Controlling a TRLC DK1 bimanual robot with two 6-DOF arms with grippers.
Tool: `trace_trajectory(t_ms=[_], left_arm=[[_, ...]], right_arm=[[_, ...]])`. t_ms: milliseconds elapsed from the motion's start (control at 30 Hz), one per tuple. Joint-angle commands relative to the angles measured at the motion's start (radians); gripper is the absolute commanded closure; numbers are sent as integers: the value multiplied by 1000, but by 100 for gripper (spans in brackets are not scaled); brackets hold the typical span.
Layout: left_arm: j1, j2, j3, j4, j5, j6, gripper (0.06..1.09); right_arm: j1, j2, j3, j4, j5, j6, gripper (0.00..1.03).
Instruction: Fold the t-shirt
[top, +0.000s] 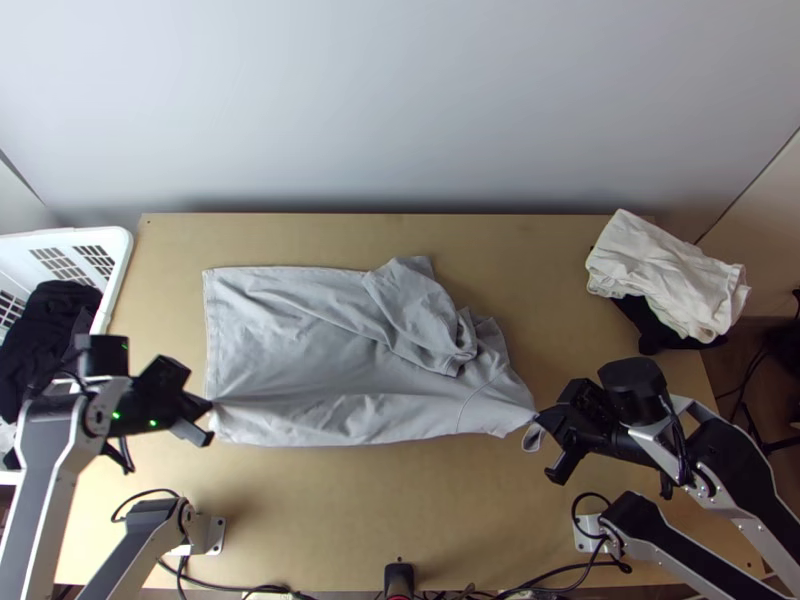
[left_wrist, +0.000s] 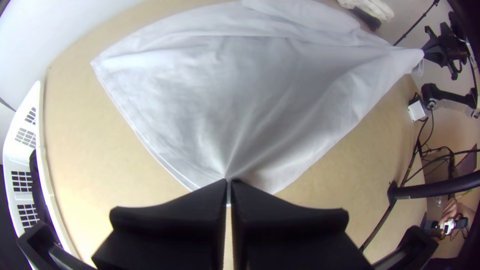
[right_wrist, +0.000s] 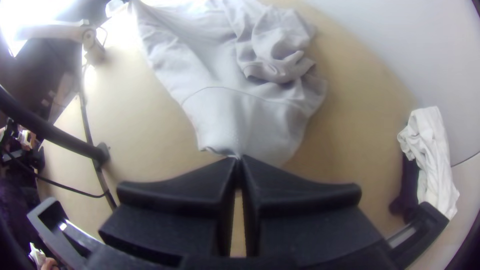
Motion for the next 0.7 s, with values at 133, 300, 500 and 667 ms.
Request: trace_trajectory(t_ms=[133,300,500,667], left_arm=[[-3,14,-265,318,-20,-29,105],[-3,175,-278,553,-72,-70,105],[-25,275,-249,774,-142,-166,105],[-75,328,-235,801,-154,-218,89]], right_arm=[[11,-14,-40,8,-6,8,100],[10,-6,-48,16,-6,8,100],[-3,-2,-60,18,-4,8,100],[-10,-2,-68,21,-4,8,100]])
